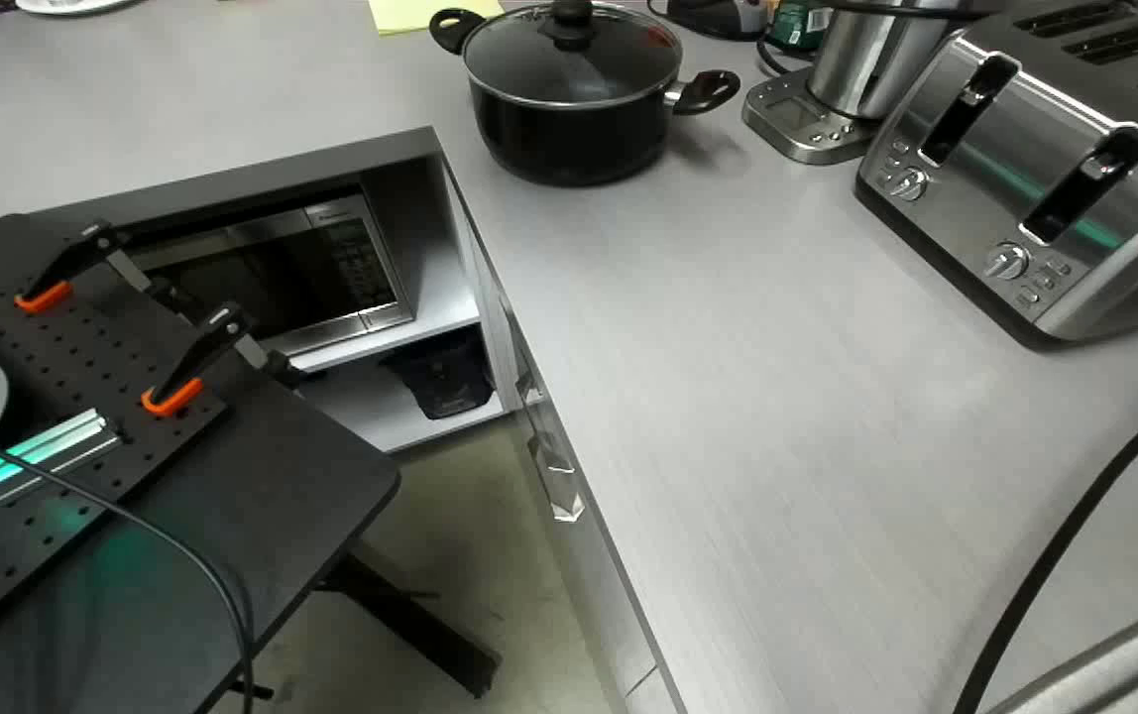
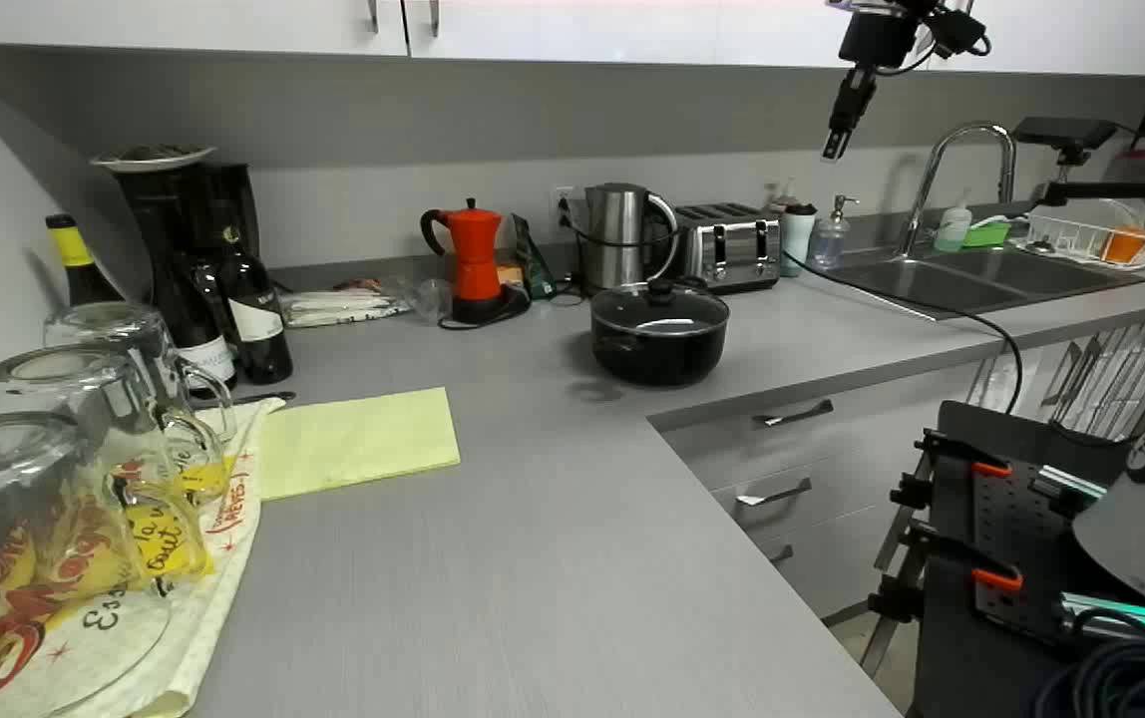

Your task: Remove the glass lid from the black pot.

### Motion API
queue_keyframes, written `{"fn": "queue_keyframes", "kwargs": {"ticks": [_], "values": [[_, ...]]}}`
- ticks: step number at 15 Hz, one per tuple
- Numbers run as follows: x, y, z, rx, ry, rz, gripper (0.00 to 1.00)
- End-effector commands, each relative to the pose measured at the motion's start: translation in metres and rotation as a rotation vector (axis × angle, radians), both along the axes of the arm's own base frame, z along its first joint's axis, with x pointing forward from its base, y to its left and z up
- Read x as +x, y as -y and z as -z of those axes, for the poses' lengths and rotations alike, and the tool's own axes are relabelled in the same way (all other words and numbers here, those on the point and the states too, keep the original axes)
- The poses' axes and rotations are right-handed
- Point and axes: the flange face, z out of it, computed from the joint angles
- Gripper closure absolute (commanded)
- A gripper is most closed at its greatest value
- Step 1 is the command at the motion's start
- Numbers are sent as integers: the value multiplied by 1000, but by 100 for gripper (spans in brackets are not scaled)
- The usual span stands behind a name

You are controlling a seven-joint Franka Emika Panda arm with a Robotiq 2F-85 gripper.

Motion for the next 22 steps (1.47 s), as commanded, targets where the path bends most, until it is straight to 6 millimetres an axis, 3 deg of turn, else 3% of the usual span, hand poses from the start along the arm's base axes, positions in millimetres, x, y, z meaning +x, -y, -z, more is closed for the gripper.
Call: {"fn": "queue_keyframes", "kwargs": {"ticks": [1, 13, 22], "values": [[0, 0, -1, 0, -1, 0, 0], [7, 1, 0, 7, -12, 4, 0], [76, 0, 31, 11, -113, 17, 0]]}}
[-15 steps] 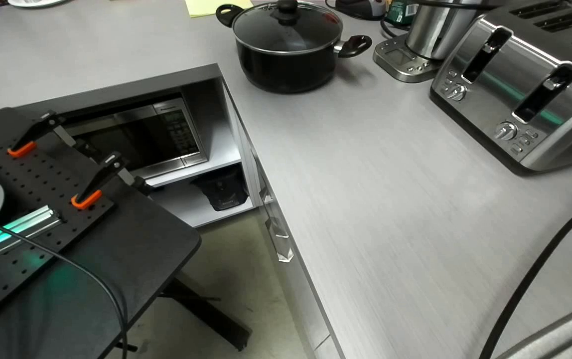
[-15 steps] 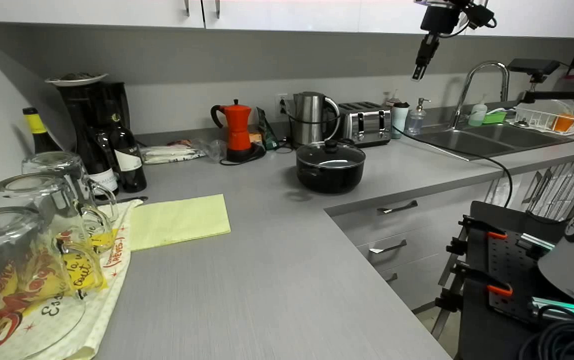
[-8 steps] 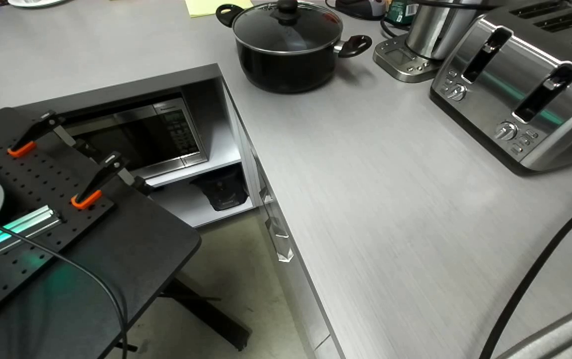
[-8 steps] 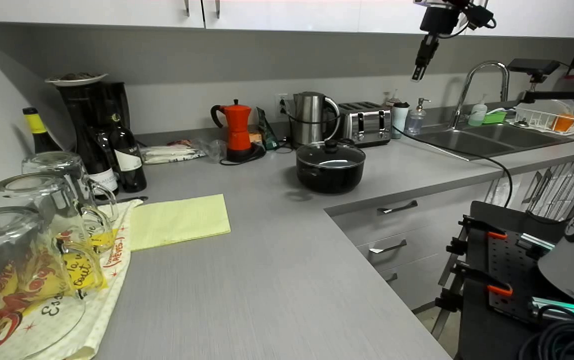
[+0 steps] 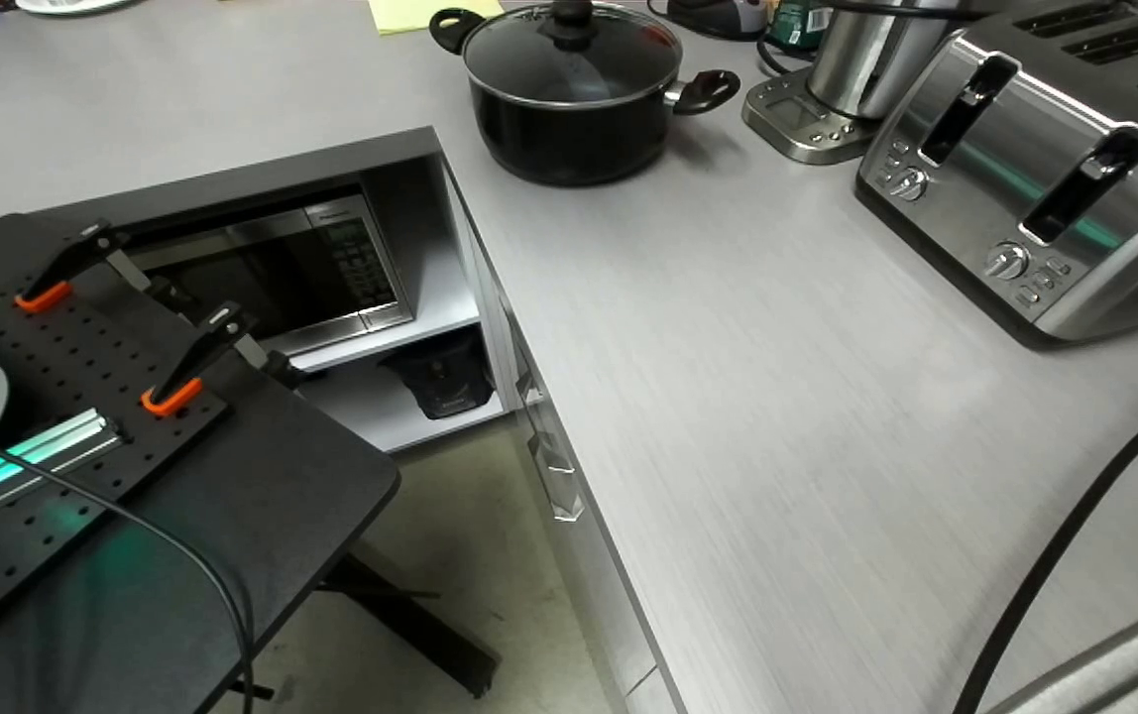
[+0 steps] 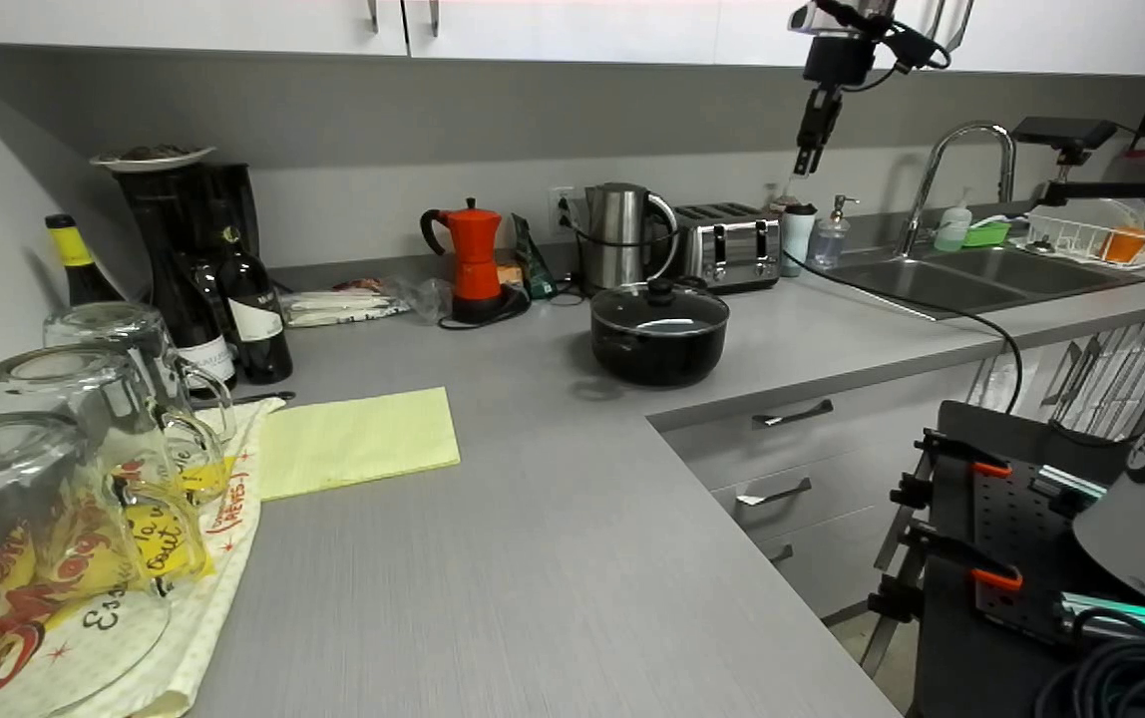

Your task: Remove the glass lid from the black pot.

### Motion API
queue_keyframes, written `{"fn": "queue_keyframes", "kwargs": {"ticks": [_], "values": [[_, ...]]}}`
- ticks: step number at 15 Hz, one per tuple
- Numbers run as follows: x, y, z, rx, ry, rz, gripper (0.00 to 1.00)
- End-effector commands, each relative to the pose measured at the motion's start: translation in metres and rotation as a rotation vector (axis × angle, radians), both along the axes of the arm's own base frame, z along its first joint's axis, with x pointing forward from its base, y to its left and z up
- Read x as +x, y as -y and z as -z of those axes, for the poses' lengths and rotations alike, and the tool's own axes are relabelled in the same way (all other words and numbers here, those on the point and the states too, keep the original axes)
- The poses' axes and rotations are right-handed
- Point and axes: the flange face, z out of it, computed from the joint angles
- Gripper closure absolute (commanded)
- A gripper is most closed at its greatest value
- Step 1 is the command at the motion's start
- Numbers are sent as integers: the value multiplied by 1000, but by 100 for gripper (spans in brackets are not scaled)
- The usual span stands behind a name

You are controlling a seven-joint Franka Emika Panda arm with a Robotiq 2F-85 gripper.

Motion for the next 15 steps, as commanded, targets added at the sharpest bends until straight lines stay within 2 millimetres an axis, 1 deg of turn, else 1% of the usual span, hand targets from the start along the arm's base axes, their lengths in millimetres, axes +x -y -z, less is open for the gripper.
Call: {"fn": "queue_keyframes", "kwargs": {"ticks": [1, 6, 9, 15], "values": [[40, 2, 12, 9, -54, 23, 0], [84, 2, 39, -5, -98, 63, 0], [107, 0, 55, -14, -108, 86, 0], [150, -3, 89, 11, -142, 80, 0]]}}
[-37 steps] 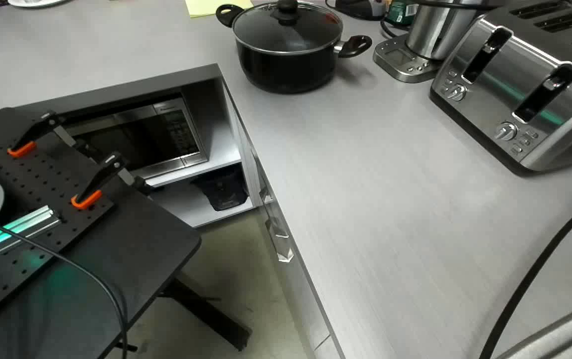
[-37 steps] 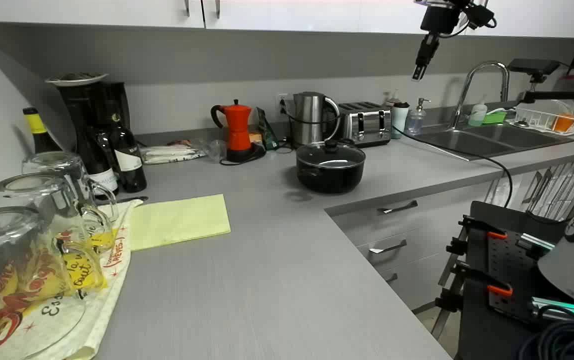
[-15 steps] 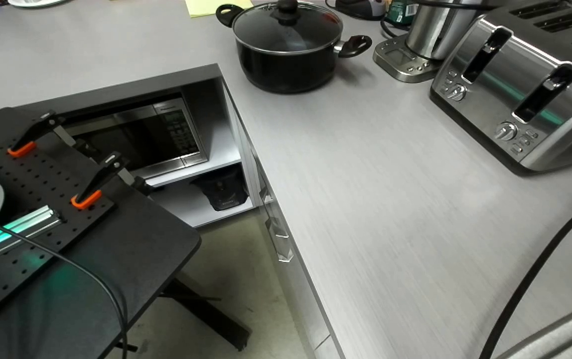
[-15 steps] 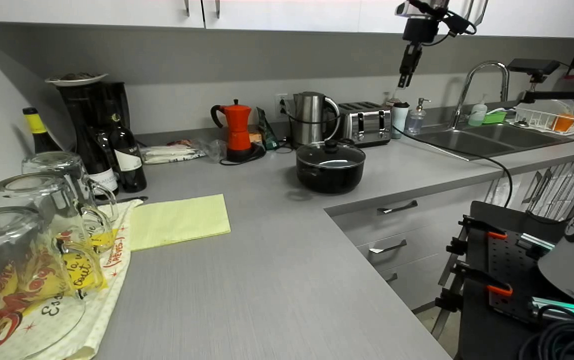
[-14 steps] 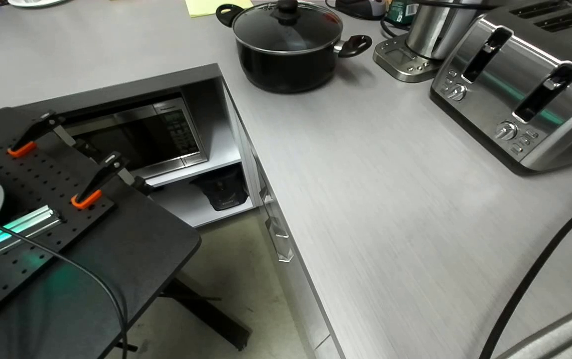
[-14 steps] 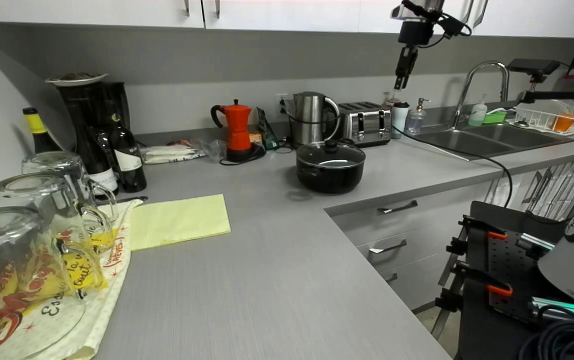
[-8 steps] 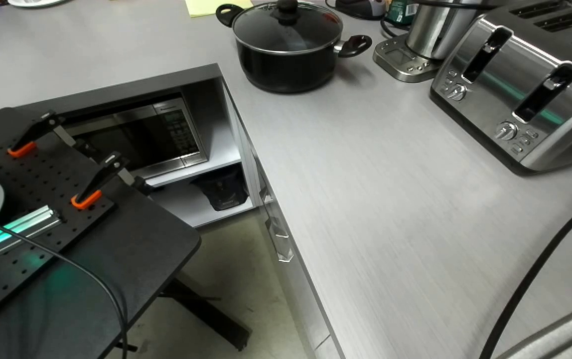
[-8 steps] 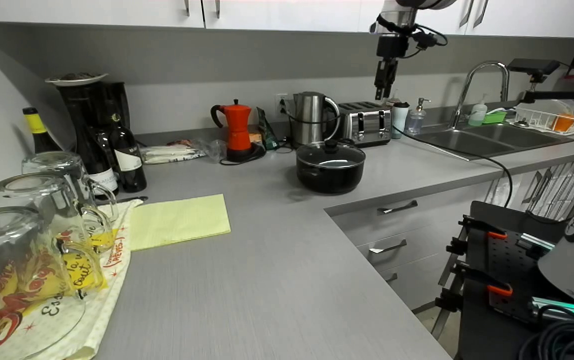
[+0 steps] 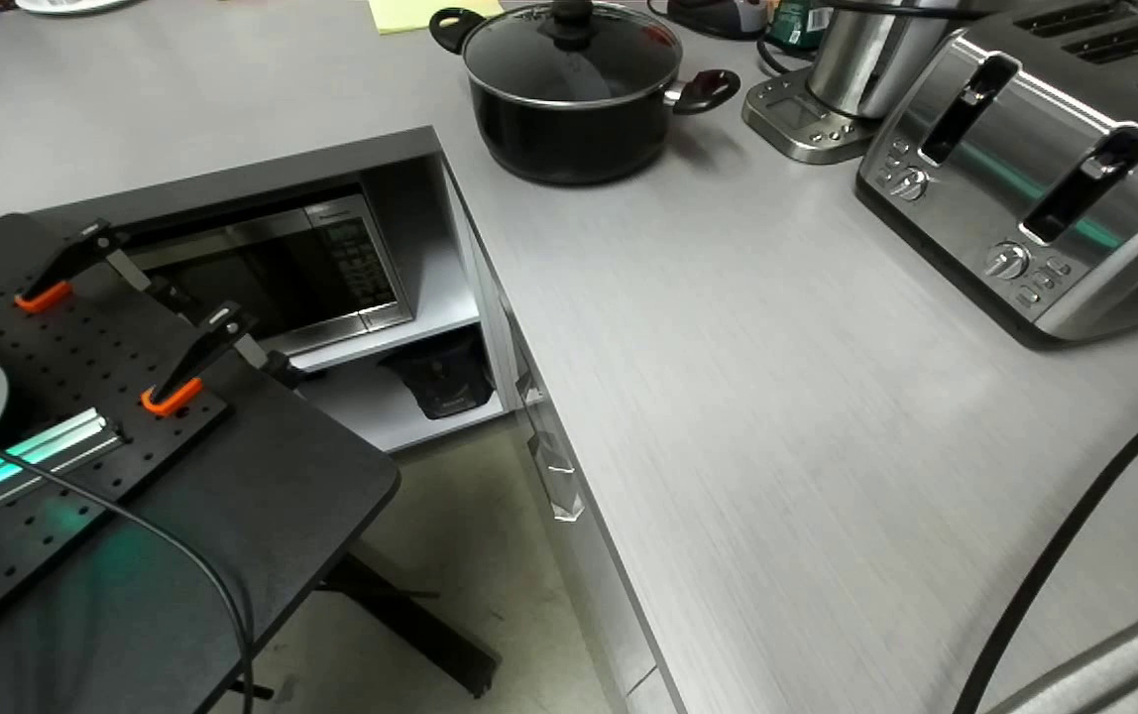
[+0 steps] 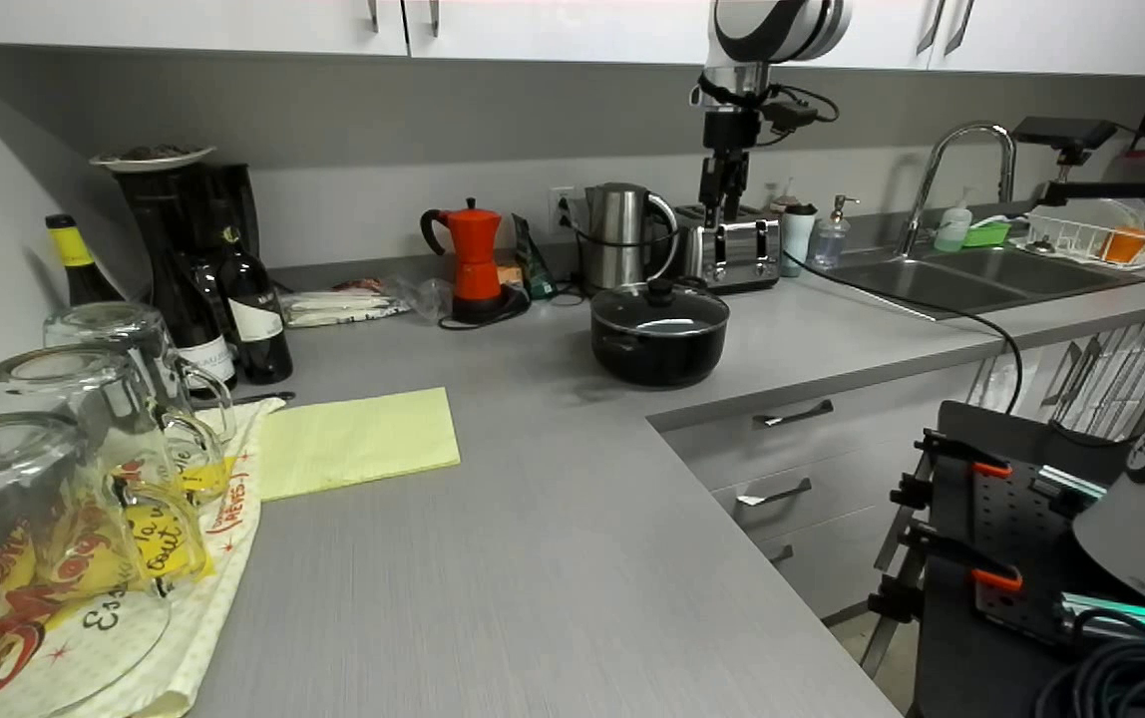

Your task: Remove the glass lid from the black pot.

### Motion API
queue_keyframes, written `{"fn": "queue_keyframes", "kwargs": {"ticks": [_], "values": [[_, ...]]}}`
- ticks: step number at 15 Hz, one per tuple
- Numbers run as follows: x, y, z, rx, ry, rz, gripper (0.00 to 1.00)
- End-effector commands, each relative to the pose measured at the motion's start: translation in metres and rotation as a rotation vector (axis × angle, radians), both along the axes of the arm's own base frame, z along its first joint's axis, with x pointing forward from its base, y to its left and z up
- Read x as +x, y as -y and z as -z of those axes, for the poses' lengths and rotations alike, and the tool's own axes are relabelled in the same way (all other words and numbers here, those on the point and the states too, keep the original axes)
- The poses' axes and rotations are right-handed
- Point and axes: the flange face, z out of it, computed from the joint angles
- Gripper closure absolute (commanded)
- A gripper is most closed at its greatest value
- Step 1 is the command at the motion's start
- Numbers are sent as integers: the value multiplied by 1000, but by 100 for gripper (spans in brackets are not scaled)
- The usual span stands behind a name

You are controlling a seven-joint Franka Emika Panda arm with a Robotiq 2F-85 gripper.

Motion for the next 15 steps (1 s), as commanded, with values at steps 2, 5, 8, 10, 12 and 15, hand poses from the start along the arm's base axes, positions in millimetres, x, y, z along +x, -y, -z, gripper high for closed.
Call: {"fn": "queue_keyframes", "kwargs": {"ticks": [2, 5, 8, 10, 12, 15], "values": [[37, 6, 18, 29, -16, 26, 0], [52, 11, 27, 33, -18, 32, 0], [65, 13, 34, 29, -23, 29, 0], [73, 12, 39, 26, -29, 26, 0], [80, 11, 45, 20, -36, 23, 0], [89, 7, 56, 14, -50, 23, 0]]}}
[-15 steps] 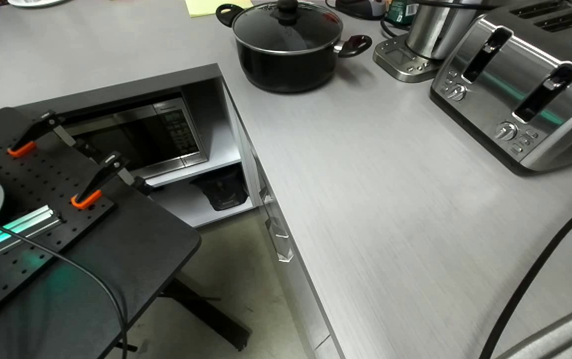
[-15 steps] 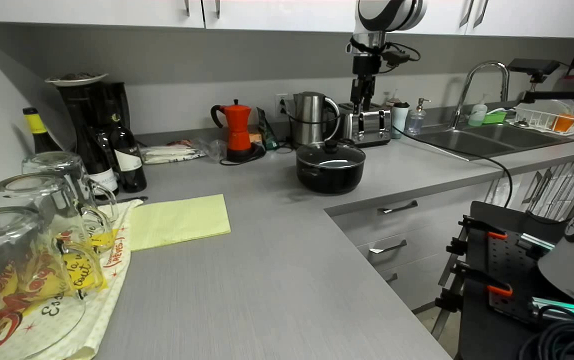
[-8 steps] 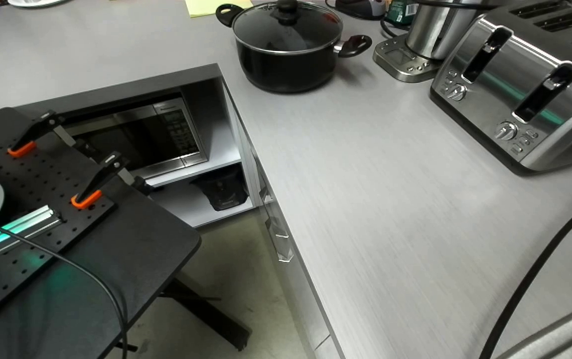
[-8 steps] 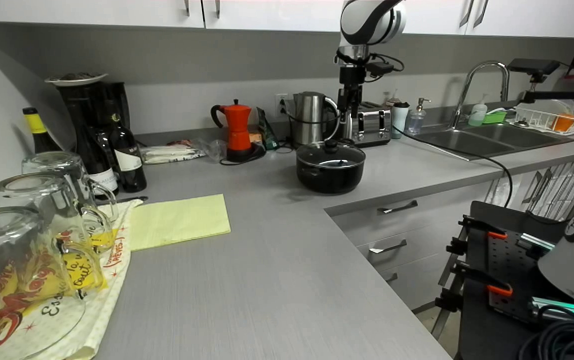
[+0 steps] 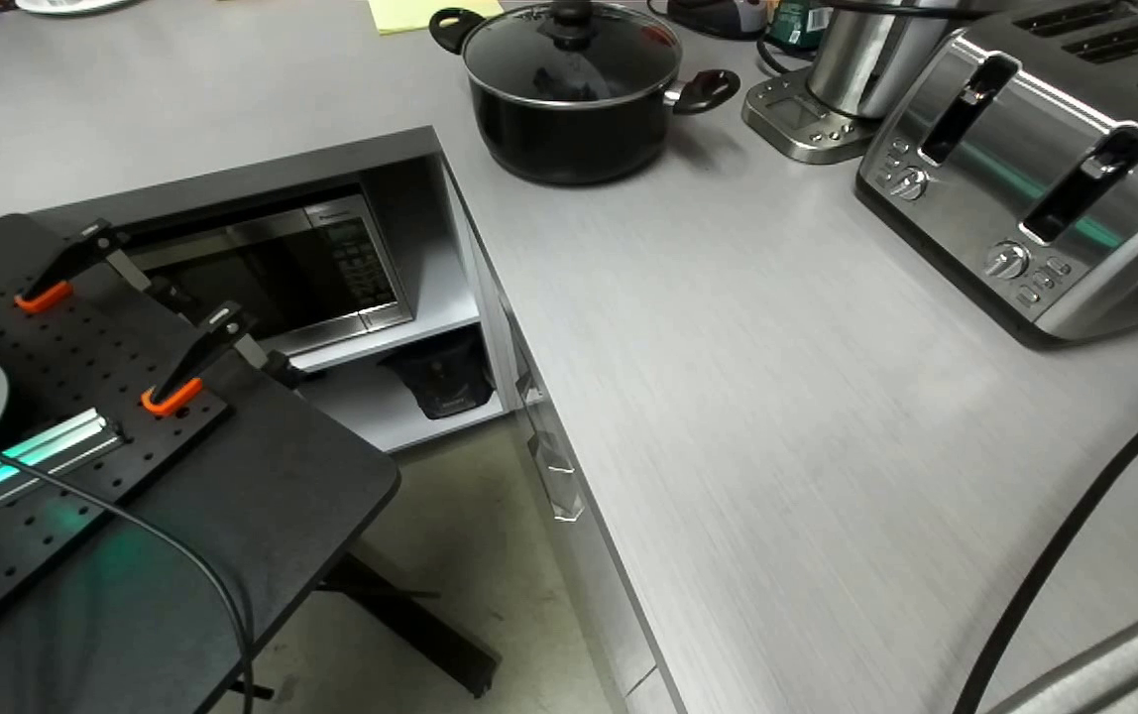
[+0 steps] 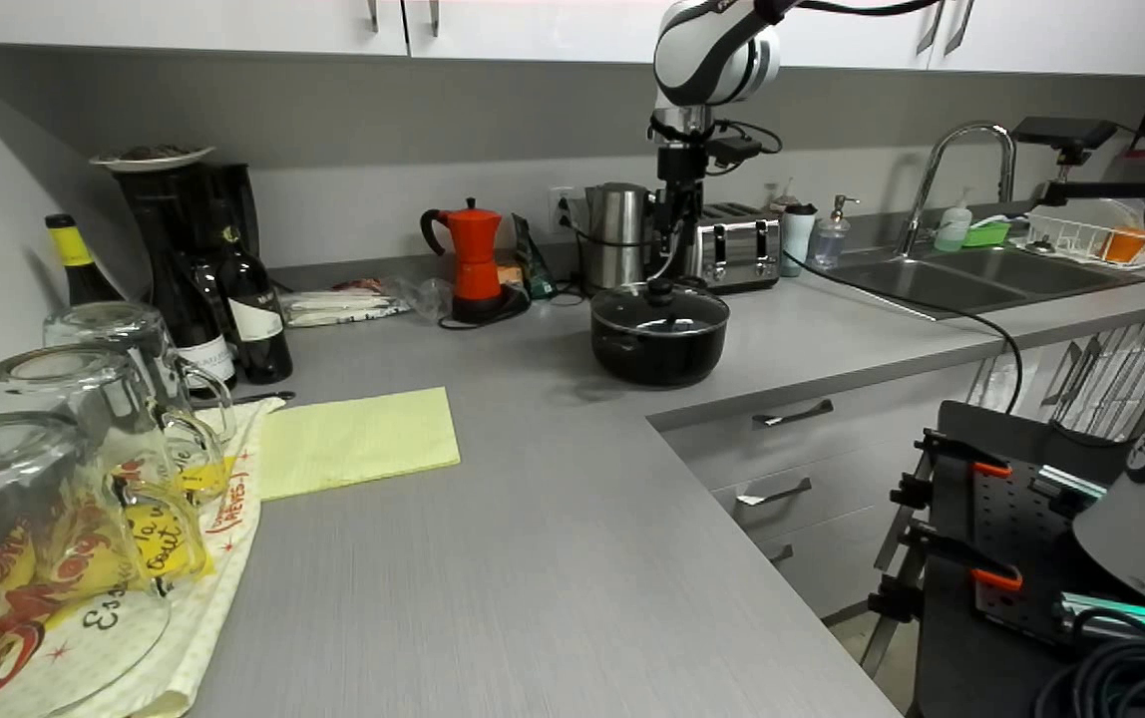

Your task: Remove the glass lid from the black pot.

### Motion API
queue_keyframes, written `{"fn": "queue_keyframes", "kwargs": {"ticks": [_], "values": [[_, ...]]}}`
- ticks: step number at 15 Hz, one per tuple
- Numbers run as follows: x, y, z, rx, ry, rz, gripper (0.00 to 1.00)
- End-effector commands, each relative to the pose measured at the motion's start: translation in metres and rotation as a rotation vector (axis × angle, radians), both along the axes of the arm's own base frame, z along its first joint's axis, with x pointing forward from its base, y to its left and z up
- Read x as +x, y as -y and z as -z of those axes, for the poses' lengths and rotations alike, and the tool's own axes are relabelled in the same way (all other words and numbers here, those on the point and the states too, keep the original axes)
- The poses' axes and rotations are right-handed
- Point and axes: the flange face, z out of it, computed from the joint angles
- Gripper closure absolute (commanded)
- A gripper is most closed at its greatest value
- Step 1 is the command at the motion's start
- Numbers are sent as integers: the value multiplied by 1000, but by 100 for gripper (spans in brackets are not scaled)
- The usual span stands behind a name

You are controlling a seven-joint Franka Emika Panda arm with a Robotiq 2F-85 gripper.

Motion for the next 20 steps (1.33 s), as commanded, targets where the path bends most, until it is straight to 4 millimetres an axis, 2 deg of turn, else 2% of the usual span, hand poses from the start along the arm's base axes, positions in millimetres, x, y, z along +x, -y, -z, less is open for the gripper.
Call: {"fn": "queue_keyframes", "kwargs": {"ticks": [1, 12, 20], "values": [[17, -2, 9, 0, -20, 20, 0], [36, 1, 45, -22, -52, 59, 0], [40, 2, 59, -36, -80, 77, 0]]}}
